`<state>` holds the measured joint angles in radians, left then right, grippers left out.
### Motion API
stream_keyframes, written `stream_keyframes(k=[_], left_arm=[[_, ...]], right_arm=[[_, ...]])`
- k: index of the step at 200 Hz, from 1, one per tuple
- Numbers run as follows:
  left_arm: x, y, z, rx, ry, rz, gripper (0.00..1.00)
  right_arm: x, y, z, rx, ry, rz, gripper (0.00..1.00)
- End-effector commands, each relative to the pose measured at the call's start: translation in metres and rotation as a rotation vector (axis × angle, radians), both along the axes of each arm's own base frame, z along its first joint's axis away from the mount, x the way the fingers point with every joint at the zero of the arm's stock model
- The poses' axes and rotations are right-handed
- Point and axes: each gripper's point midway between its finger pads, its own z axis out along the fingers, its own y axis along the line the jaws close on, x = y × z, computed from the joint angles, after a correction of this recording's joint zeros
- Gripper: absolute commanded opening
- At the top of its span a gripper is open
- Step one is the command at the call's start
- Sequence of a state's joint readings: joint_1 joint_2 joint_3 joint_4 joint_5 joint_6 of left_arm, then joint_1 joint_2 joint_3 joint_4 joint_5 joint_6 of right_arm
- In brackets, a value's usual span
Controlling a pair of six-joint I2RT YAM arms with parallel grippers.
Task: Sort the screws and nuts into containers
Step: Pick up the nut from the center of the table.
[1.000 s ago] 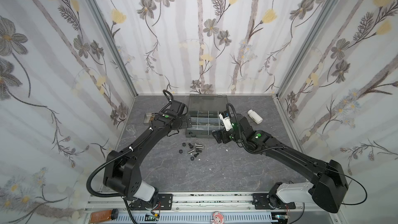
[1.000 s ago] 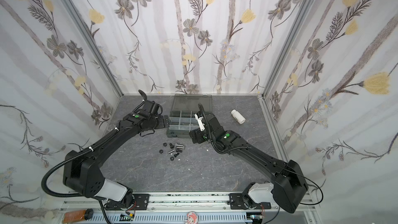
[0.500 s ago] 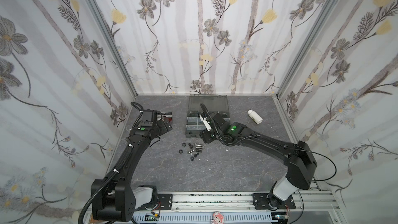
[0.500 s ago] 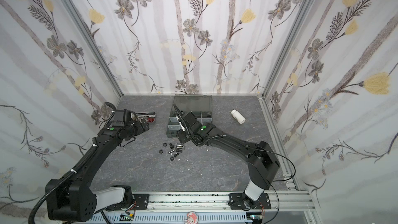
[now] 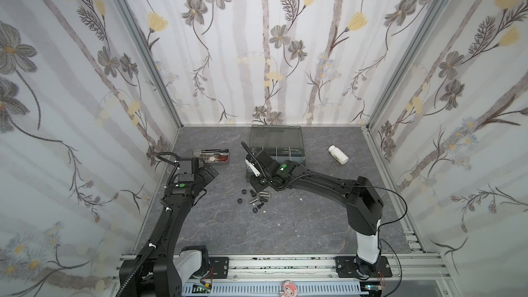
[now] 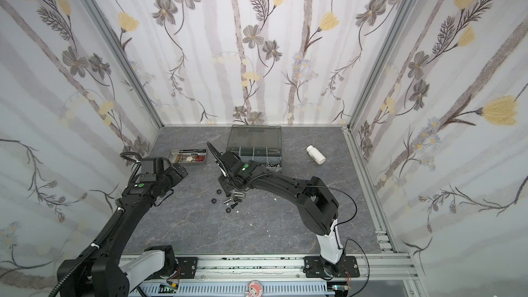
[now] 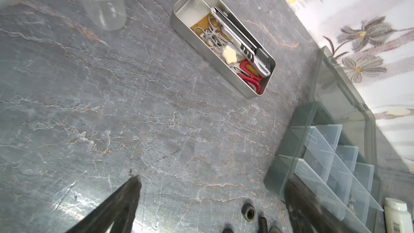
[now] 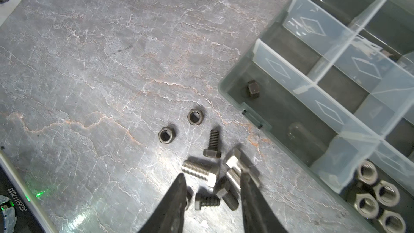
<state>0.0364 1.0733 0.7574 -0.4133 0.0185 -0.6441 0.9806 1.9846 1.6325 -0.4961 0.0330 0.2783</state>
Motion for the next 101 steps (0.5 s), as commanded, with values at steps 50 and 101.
stream_keyframes(k=[50,101], left_arm=[[0.007,0.008,0.01,-0.037,-0.075,0.051,1.0],[0.006,0.01,0.014,-0.031,-0.088,0.054,1.0]], right_arm=[[0.001,0.034,-0.035,-0.044,0.022,0.042,0.4],[0.003,0.044,-0.056,-0.078,0.023,0.041,0.39]])
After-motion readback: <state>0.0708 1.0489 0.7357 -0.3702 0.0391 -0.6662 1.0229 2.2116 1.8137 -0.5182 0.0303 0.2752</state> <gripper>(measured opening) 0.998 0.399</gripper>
